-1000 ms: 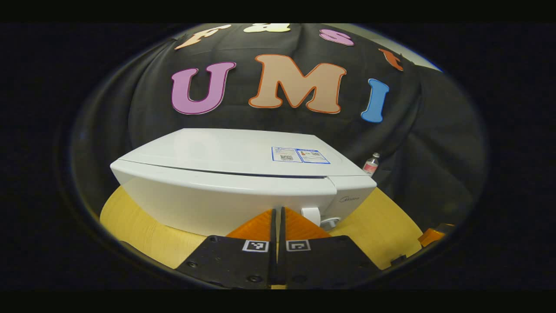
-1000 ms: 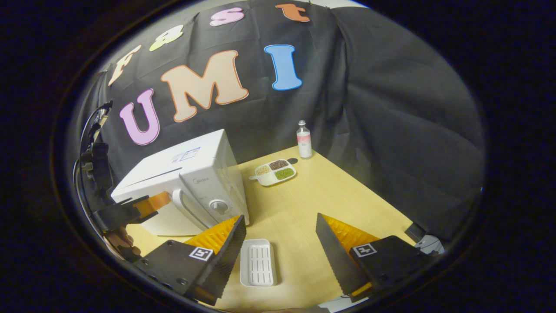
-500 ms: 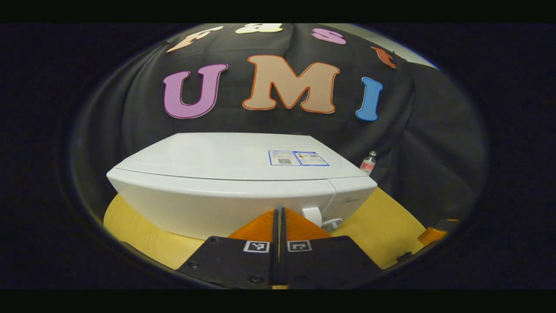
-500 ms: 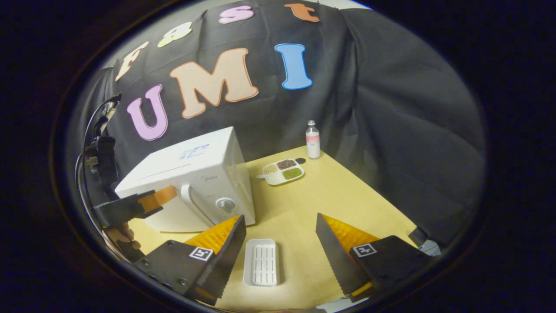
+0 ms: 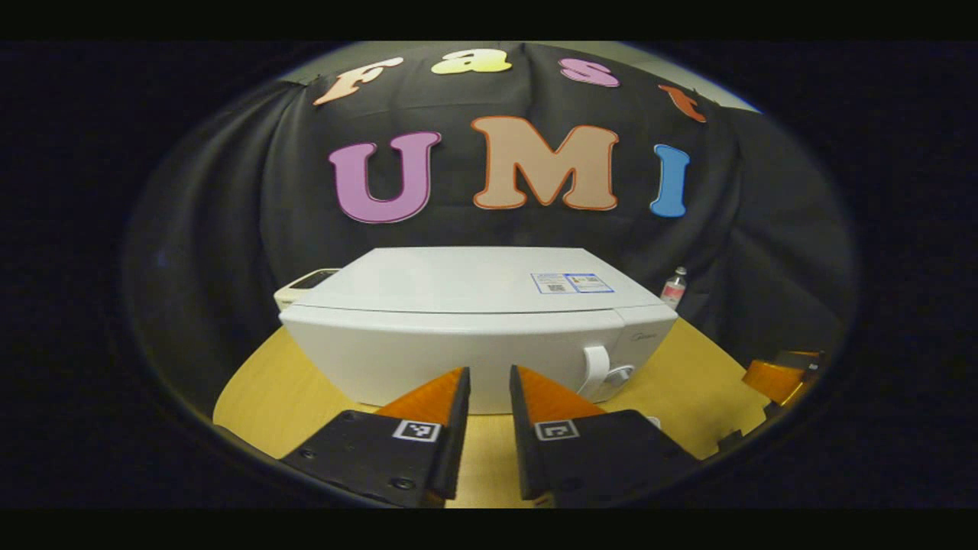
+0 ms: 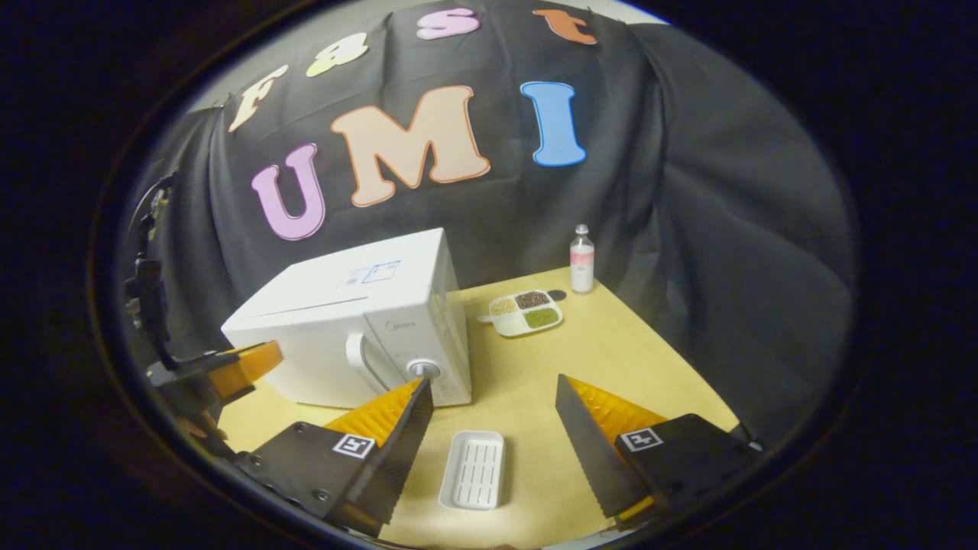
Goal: Open the microwave oven with the left hand, put the food in, and close the microwave oven.
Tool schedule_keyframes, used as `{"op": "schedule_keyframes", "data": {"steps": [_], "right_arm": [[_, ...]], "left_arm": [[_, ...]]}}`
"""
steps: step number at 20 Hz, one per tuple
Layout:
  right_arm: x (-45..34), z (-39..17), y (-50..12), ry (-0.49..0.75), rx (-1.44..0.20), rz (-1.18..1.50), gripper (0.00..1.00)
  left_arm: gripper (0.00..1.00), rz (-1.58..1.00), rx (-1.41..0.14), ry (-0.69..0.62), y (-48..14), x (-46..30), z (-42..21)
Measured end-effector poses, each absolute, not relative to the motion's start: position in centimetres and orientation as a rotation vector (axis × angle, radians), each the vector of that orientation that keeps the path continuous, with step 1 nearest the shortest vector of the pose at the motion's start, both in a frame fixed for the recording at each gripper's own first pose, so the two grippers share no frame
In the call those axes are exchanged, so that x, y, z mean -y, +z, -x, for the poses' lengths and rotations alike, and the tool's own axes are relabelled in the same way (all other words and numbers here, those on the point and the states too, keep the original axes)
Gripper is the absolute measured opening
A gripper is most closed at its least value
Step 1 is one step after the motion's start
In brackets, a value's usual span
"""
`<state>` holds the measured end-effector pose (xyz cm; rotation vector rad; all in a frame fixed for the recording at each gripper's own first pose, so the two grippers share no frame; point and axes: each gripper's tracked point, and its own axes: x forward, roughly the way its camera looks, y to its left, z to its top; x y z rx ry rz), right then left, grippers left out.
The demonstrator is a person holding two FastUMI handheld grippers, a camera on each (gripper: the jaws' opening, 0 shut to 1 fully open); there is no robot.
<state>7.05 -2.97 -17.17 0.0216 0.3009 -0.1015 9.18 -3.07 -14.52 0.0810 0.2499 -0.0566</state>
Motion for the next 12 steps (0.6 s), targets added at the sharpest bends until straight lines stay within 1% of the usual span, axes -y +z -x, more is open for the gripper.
{"op": "schedule_keyframes", "data": {"steps": [1, 2, 3, 4, 7, 9, 10, 12], "right_arm": [[2.8, -7.4, -16.4, -0.088, -0.288, -0.013, 1.0], [2.6, -7.7, -15.7, -0.078, -0.278, -0.004, 1.0], [2.3, -8.0, -14.7, -0.061, -0.26, 0.012, 1.0], [2.0, -8.4, -13.6, -0.047, -0.235, 0.034, 1.0], [0.5, -9.3, -10.0, 0.011, -0.16, 0.074, 1.0], [-1.1, -9.8, -8.0, 0.063, -0.115, 0.082, 0.99], [-1.8, -9.9, -7.2, 0.089, -0.097, 0.088, 0.92], [-2.9, -10.3, -6.2, 0.134, -0.072, 0.106, 0.92]], "left_arm": [[0.45, -0.085, -0.238, -0.035, -14.0, 2.1, -8.3], [0.75, -0.085, -0.237, -0.014, -13.6, 1.3, -7.2], [0.91, -0.081, -0.233, 0.008, -13.1, 0.5, -6.2], [0.99, -0.073, -0.214, 0.036, -12.1, -0.3, -5.3], [1.0, -0.069, -0.139, 0.117, -8.6, -2.6, -3.1], [0.98, -0.051, -0.093, 0.151, -6.7, -3.2, -2.1], [0.97, -0.032, -0.064, 0.17, -5.6, -3.5, -1.7], [0.97, -0.006, -0.018, 0.2, -4.1, -3.9, -0.7]]}}
